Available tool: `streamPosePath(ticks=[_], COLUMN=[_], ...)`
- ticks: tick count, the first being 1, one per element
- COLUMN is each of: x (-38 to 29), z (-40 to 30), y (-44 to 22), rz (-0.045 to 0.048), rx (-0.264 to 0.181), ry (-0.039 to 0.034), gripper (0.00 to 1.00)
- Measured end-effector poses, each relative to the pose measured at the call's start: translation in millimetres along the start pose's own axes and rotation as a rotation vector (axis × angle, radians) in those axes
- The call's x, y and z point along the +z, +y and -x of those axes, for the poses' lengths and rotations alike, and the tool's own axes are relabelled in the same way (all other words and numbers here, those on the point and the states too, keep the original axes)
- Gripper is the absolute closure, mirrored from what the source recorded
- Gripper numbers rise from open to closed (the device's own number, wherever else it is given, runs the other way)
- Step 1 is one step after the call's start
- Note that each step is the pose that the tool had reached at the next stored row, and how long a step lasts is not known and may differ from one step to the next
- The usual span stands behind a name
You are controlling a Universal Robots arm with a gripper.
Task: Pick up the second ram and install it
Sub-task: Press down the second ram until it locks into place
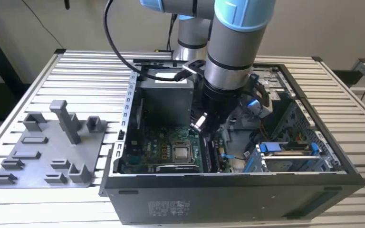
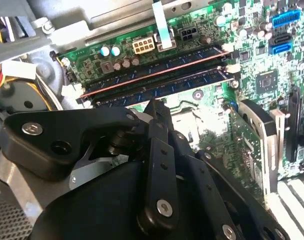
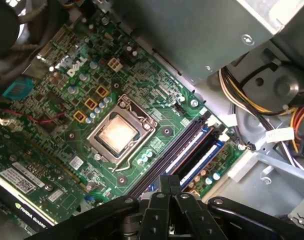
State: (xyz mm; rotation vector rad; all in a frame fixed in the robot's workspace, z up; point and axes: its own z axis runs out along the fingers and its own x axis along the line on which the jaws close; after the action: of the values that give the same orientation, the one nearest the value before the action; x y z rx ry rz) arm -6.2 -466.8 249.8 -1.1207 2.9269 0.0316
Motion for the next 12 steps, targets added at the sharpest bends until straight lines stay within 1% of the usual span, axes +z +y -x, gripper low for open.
streamPosePath(ticks=[8, 12], x=[0.2, 0.7], z=[0.7, 0.8], y=[-0.7, -0.7], rz=[0.0013, 0.0016], rx=[-0.097, -0.162], ry=[0.0016, 0.0021], gripper=[0.89, 0.89])
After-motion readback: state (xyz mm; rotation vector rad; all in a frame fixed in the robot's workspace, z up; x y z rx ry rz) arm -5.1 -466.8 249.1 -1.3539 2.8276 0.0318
